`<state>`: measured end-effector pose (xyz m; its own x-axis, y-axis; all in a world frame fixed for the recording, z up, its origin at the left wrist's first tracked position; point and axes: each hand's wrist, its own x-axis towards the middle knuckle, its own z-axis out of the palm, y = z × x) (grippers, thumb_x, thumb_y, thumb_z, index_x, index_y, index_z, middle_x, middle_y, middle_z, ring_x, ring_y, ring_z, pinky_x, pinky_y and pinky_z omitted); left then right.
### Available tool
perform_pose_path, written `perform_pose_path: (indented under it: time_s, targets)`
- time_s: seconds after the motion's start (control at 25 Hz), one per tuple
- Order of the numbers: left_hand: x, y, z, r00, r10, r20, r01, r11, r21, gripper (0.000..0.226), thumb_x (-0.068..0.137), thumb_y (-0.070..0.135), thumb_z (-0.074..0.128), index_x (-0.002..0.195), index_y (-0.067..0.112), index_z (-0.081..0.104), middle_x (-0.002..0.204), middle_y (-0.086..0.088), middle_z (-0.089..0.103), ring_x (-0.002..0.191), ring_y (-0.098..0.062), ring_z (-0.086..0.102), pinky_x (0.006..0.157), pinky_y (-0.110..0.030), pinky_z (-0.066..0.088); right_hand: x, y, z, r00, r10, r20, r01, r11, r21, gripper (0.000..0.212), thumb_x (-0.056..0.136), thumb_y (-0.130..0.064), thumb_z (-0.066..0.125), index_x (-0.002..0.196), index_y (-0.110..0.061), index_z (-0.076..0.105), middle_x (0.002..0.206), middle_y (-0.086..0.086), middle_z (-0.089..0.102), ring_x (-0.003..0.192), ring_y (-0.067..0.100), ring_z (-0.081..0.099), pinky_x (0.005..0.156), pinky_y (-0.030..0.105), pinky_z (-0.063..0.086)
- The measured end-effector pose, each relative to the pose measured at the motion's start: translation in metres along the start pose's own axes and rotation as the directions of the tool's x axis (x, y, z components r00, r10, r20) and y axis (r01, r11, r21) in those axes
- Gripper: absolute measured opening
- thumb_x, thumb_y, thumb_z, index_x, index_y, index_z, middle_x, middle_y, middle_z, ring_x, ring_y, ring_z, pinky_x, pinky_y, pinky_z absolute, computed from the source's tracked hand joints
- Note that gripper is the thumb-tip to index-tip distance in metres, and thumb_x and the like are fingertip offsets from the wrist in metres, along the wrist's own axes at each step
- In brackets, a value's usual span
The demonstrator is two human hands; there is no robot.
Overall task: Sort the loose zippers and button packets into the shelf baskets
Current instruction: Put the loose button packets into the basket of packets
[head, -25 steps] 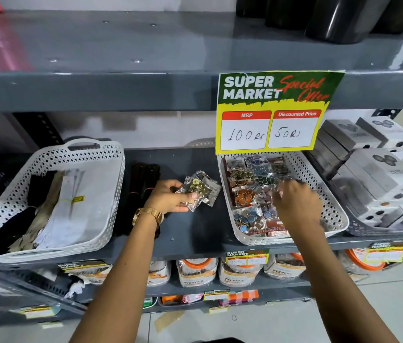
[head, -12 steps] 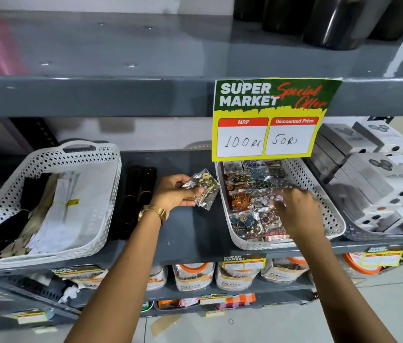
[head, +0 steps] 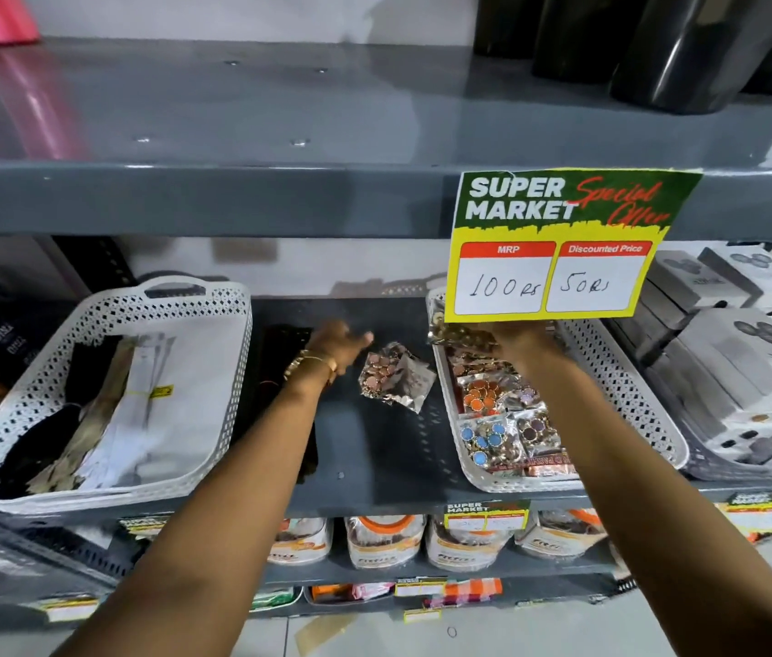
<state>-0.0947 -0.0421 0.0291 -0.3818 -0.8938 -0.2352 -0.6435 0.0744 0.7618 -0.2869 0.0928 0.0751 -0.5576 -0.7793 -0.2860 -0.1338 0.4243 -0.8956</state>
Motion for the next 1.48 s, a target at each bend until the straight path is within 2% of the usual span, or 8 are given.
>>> perform_pose_path:
  time_s: [0.12, 0.32, 0.48, 0.72, 0.92, 1.08, 1.2, 1.48]
  targets:
    - [0.004, -0.013, 0.026, 0.995, -0.051, 0.085, 0.027, 0.966, 0.258, 0.044, 0.078, 0.032, 0.073, 0.098, -0.006, 0.065, 0.097, -0.020, 0.069, 0.091, -0.029, 0.067, 0.079, -0.039, 0.054, 0.000, 0.013, -0.014, 0.999, 0.035, 0.023, -0.039, 0.982, 0.185, 0.027, 0.083, -0.007, 0.067, 0.107, -0.003, 0.055, 0.126, 0.023, 0.059, 0.100, 0.031, 0.061, 0.068, 0.035, 0.055]
    - [0.001, -0.009, 0.014, 0.987, -0.160, -0.010, 0.158, 0.982, -0.100, 0.025, 0.068, 0.016, 0.083, 0.086, 0.005, 0.068, 0.102, -0.020, 0.070, 0.084, -0.023, 0.068, 0.066, -0.028, 0.050, -0.008, 0.034, -0.059, 0.998, 0.065, -0.019, -0.064, 0.998, 0.015, 0.031, 0.082, -0.016, 0.070, 0.112, -0.013, 0.064, 0.102, 0.005, 0.066, 0.091, 0.023, 0.061, 0.067, 0.033, 0.054]
    - [-0.007, 0.028, 0.001, 0.901, 0.297, -0.317, -0.307, 0.952, 0.022, 0.029, 0.070, 0.010, 0.079, 0.092, -0.008, 0.070, 0.098, -0.030, 0.071, 0.068, 0.000, 0.062, 0.060, -0.012, 0.042, -0.006, 0.045, -0.089, 0.992, -0.029, -0.121, 0.016, 0.994, -0.107, 0.013, 0.081, -0.017, 0.071, 0.088, -0.025, 0.064, 0.107, 0.012, 0.070, 0.089, 0.022, 0.066, 0.072, 0.023, 0.051]
    - [-0.028, 0.098, 0.069, 0.878, 0.311, 0.364, -0.390, 0.905, 0.167, 0.014, 0.089, 0.013, 0.061, 0.100, 0.005, 0.064, 0.103, -0.010, 0.062, 0.107, -0.021, 0.056, 0.087, -0.025, 0.043, 0.017, 0.045, -0.078, 0.994, -0.081, 0.070, 0.104, 0.882, -0.460, 0.028, 0.084, -0.009, 0.067, 0.111, 0.000, 0.063, 0.112, 0.019, 0.068, 0.093, 0.026, 0.067, 0.078, 0.022, 0.054]
    - [-0.035, 0.088, 0.124, 0.896, 0.361, 0.259, -0.443, 0.678, 0.586, 0.015, 0.084, 0.003, 0.058, 0.072, 0.012, 0.062, 0.118, -0.004, 0.061, 0.133, -0.029, 0.042, 0.111, -0.040, 0.026, 0.017, 0.063, -0.071, 0.999, 0.007, 0.049, 0.030, 0.705, -0.708, 0.037, 0.084, -0.027, 0.067, 0.108, 0.001, 0.060, 0.105, 0.015, 0.065, 0.088, 0.024, 0.060, 0.072, 0.024, 0.048]
    - [-0.024, 0.067, 0.099, 0.867, 0.481, 0.133, -0.498, 0.817, 0.291, 0.021, 0.082, 0.024, 0.070, 0.099, 0.015, 0.064, 0.107, -0.007, 0.063, 0.105, -0.020, 0.052, 0.099, -0.017, 0.033, 0.011, 0.046, -0.062, 0.982, -0.172, -0.071, 0.046, 0.592, -0.805, 0.054, 0.081, -0.042, 0.066, 0.122, -0.008, 0.056, 0.126, 0.014, 0.059, 0.111, 0.030, 0.058, 0.094, 0.037, 0.050]
    - [0.004, 0.039, 0.057, 0.910, 0.380, -0.164, -0.353, 0.920, 0.170, 0.031, 0.088, 0.016, 0.061, 0.115, 0.001, 0.063, 0.125, -0.023, 0.063, 0.119, -0.035, 0.055, 0.099, -0.037, 0.041, -0.004, 0.022, -0.024, 0.920, -0.387, -0.064, 0.257, 0.716, -0.649, 0.043, 0.086, -0.031, 0.064, 0.125, -0.016, 0.055, 0.127, 0.007, 0.060, 0.105, 0.024, 0.059, 0.087, 0.033, 0.052]
    - [0.027, -0.013, 0.034, 0.942, 0.304, 0.143, -0.335, 0.879, 0.340, 0.035, 0.085, 0.017, 0.061, 0.118, 0.005, 0.062, 0.129, -0.019, 0.061, 0.122, -0.032, 0.055, 0.097, -0.029, 0.041, -0.020, 0.035, 0.127, 0.889, -0.349, 0.297, 0.423, 0.378, -0.823, 0.050, 0.097, -0.013, 0.041, 0.145, -0.003, 0.032, 0.154, 0.020, 0.025, 0.143, 0.035, 0.021, 0.116, 0.044, 0.022]
